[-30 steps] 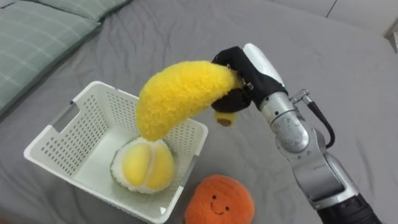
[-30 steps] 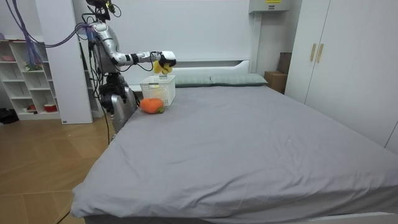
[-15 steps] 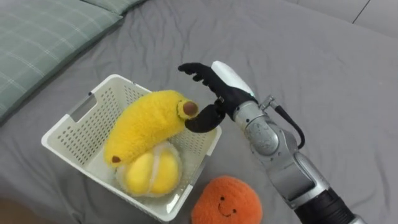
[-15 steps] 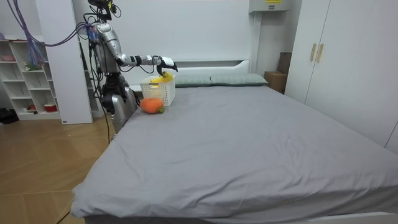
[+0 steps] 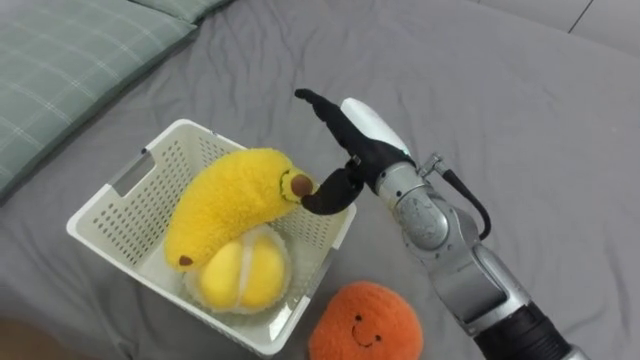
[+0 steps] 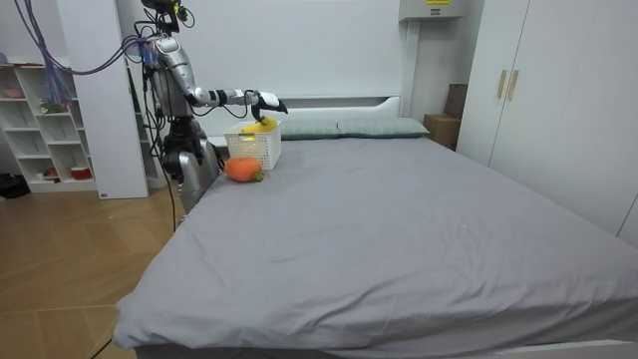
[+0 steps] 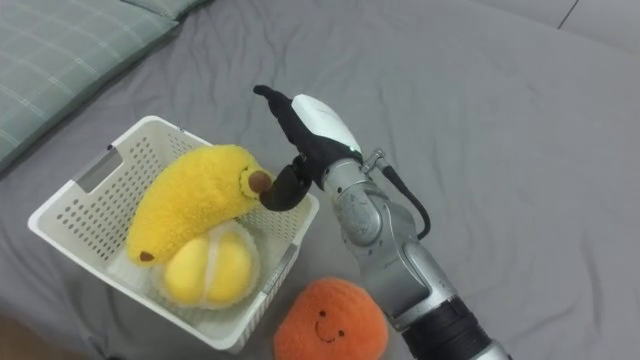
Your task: Collect toys from the bed
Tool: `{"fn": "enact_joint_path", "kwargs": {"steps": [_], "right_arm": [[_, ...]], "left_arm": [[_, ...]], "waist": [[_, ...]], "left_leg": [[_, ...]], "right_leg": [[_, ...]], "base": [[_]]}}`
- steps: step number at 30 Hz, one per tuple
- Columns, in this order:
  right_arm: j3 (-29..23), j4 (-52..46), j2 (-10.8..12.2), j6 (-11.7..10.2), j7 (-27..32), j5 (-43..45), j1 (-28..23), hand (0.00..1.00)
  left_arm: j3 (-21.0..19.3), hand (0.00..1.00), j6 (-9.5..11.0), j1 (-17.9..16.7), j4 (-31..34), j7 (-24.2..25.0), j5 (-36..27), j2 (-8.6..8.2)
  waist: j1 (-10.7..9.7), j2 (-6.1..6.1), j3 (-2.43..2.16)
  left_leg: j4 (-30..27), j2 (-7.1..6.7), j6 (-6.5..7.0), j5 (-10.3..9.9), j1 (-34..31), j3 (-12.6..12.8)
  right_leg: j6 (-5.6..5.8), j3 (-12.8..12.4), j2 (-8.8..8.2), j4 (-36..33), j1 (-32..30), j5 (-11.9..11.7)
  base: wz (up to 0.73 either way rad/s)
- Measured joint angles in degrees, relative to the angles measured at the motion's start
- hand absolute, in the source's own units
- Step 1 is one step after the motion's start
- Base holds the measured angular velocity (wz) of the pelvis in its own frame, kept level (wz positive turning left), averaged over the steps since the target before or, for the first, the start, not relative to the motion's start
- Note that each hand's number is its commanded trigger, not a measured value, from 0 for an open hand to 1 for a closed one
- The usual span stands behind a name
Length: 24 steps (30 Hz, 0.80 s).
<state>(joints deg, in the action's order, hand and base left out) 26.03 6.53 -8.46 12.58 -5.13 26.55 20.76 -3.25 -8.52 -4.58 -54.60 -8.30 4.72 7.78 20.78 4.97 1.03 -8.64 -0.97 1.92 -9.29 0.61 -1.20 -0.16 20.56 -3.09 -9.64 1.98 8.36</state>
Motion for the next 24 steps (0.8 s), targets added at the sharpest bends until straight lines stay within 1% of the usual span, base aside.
{"fn": "enact_joint_path", "kwargs": {"steps": [12, 15, 20, 23, 24], "right_arm": [[0.0, 0.0, 0.0, 0.0, 0.0, 0.0, 0.0, 0.0], [-0.1, 0.0, 0.0, 0.0, 0.0, 0.0, 0.0, 0.0], [-0.2, 0.0, -0.1, 0.0, 0.4, -0.2, 0.0, 0.0], [-1.2, 0.5, -0.2, -0.2, 0.9, -2.4, 0.0, 0.0], [-2.0, 1.5, -0.2, -0.7, 1.2, -4.2, 0.0, 0.0]], "left_arm": [[-0.2, 0.0, -0.2, 0.0, -0.7, 0.0, 0.1, -0.01], [-1.1, 0.0, -0.2, 0.0, -0.8, 0.0, 1.2, -0.16], [-1.2, 0.0, -0.3, -0.1, -0.8, 0.0, 1.9, -0.17], [-1.8, 0.0, -0.2, -0.1, -1.1, 0.0, 3.0, -0.19], [-2.1, 0.0, -0.1, -0.1, -1.3, 0.0, 2.8, -0.2]], "waist": [[0.0, 0.18, -0.12], [-0.1, 0.22, -0.15], [0.0, 0.39, -0.27], [0.0, 0.38, -0.26], [-0.2, 0.34, -0.22]], "left_leg": [[0.0, 0.0, 0.0, 0.0, 0.0, 0.0], [0.0, 0.0, 0.0, 0.0, 0.0, 0.0], [-0.1, 0.0, 0.01, 0.0, 0.3, 0.0], [-0.1, 0.0, 0.01, 0.0, 0.7, 0.0], [-0.1, 0.0, 0.01, 0.0, 0.9, 0.0]], "right_leg": [[0.0, -0.1, 0.04, 0.0, 0.0, 0.0], [0.0, -0.1, 0.0, 0.0, 0.0, 0.0], [0.0, 0.1, -0.27, 0.0, 0.1, 0.0], [0.0, -0.1, -0.28, 0.0, 0.5, 0.0], [0.0, -0.1, -0.29, 0.0, 0.8, 0.0]], "base": [[0.0], [0.0], [0.0], [0.0], [0.0]]}}
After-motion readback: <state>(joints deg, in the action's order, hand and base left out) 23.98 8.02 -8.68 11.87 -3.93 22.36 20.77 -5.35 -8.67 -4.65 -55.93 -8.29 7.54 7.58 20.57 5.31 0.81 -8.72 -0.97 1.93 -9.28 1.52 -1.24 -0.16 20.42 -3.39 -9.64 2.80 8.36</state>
